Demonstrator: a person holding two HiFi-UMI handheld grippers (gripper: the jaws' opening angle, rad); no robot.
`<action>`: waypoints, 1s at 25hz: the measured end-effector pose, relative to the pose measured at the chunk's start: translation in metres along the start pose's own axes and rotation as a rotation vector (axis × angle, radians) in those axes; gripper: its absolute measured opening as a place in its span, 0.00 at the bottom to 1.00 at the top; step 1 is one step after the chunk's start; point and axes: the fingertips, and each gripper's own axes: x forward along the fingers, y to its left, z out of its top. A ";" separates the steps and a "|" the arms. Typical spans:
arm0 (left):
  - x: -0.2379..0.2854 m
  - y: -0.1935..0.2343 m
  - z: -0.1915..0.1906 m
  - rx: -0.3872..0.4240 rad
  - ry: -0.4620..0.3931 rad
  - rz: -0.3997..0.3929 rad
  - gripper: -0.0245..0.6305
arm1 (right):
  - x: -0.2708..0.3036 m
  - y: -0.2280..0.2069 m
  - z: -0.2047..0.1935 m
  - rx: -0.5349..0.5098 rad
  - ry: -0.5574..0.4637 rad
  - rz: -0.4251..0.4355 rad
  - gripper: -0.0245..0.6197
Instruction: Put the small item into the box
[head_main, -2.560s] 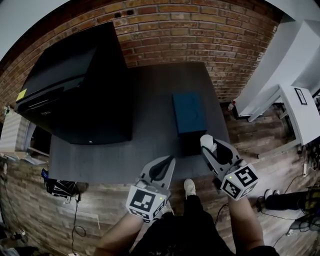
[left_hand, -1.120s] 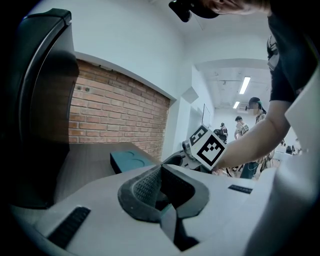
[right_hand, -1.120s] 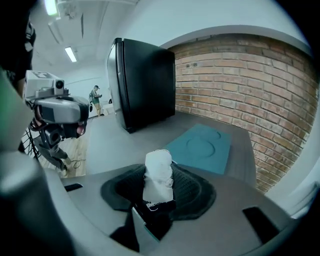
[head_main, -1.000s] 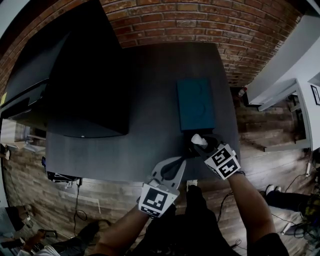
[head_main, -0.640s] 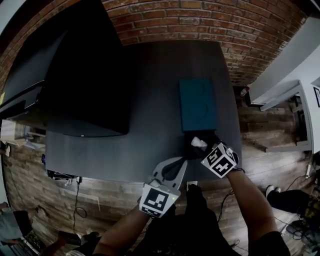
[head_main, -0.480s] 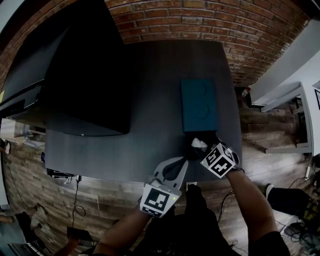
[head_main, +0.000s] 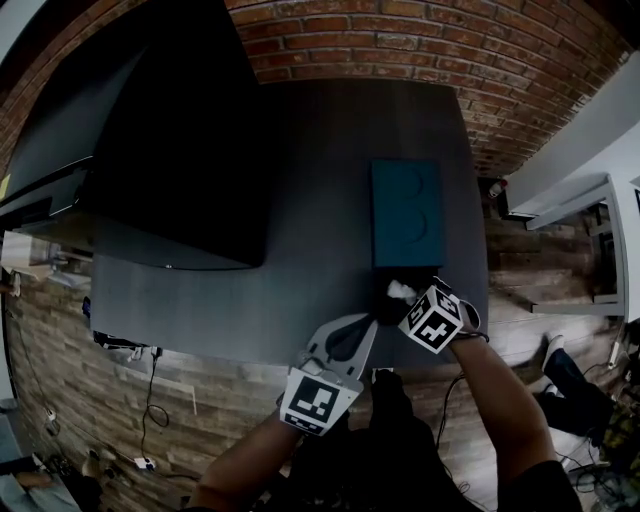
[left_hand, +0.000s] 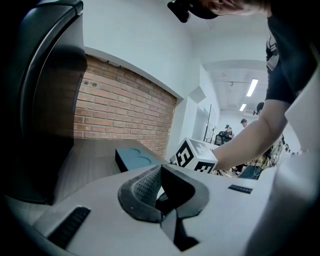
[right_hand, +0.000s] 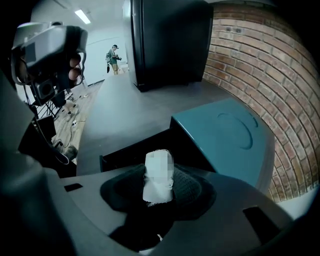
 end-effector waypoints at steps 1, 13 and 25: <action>0.000 0.001 0.000 -0.001 -0.001 0.002 0.09 | 0.000 0.000 0.000 0.002 0.002 0.001 0.32; -0.005 0.005 0.006 0.006 -0.007 0.012 0.09 | 0.003 0.002 -0.001 0.008 0.027 0.012 0.36; -0.021 0.004 0.018 0.031 -0.029 0.009 0.09 | -0.034 -0.008 0.019 0.079 -0.090 -0.087 0.41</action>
